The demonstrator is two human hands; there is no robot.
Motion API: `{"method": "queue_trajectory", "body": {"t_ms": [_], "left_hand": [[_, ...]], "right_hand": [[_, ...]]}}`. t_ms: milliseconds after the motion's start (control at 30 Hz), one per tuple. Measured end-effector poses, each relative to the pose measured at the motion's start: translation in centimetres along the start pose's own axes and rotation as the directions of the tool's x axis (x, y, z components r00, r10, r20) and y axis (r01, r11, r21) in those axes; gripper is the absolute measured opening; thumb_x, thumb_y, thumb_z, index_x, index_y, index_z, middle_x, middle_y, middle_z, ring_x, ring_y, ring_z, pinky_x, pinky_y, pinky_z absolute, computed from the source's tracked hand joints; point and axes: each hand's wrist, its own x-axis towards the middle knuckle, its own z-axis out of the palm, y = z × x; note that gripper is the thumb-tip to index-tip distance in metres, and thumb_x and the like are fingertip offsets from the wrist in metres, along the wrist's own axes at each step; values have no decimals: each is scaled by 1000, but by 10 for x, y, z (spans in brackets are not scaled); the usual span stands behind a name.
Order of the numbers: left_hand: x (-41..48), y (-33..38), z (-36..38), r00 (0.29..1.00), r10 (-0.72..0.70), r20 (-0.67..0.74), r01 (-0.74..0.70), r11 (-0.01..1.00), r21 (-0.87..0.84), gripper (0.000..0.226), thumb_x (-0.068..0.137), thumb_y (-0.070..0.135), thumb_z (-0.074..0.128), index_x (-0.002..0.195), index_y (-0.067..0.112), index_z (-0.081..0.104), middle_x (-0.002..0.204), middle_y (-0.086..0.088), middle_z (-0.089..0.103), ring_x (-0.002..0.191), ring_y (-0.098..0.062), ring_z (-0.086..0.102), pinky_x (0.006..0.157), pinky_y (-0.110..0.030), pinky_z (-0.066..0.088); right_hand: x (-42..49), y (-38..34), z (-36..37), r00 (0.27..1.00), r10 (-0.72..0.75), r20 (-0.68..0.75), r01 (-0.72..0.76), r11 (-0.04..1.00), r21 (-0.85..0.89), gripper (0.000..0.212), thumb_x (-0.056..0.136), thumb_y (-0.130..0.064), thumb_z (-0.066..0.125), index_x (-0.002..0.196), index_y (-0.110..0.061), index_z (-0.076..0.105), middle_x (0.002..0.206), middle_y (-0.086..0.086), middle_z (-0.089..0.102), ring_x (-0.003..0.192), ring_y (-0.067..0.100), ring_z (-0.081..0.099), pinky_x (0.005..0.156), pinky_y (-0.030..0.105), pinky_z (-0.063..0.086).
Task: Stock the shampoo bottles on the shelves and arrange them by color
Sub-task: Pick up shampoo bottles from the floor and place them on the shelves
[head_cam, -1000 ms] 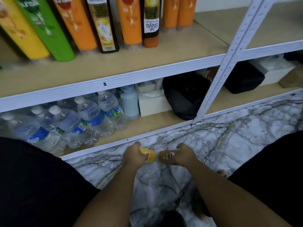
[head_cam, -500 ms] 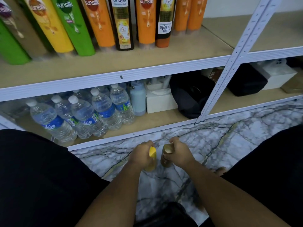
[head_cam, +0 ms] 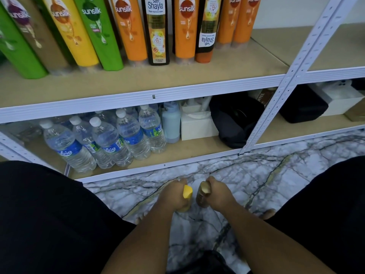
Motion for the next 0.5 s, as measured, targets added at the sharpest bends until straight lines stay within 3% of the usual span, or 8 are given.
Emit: {"method": "queue_trajectory", "body": {"t_ms": [200,367,500], "left_hand": [[-2,2,-4,991,-27,-133,22,999,-38,36,79,24,70,110,15,55,102,-13,68,94,-37,63,67,-38,48],[-4,0,-3,988,-23,-150,10,996,-88,40,81,25,72,114,23,50,98,-9,67,88,-35,63,66,-39,50],[-3,1,-4,990,-22,-138,6,993,-116,42,83,20,71,118,20,48,102,-11,66,91,-35,62,63,-35,40]], "right_hand": [[-1,-1,3,999,-47,-14,47,999,2,28,78,-20,67,103,-18,54,95,8,65,89,31,62,69,37,50],[1,-1,10,995,-97,-1,97,995,10,52,80,-14,67,128,-21,48,115,8,62,103,30,61,81,37,51],[5,-4,8,999,-35,8,34,998,61,61,82,-12,70,137,-18,43,124,7,57,109,30,60,84,36,50]]}}
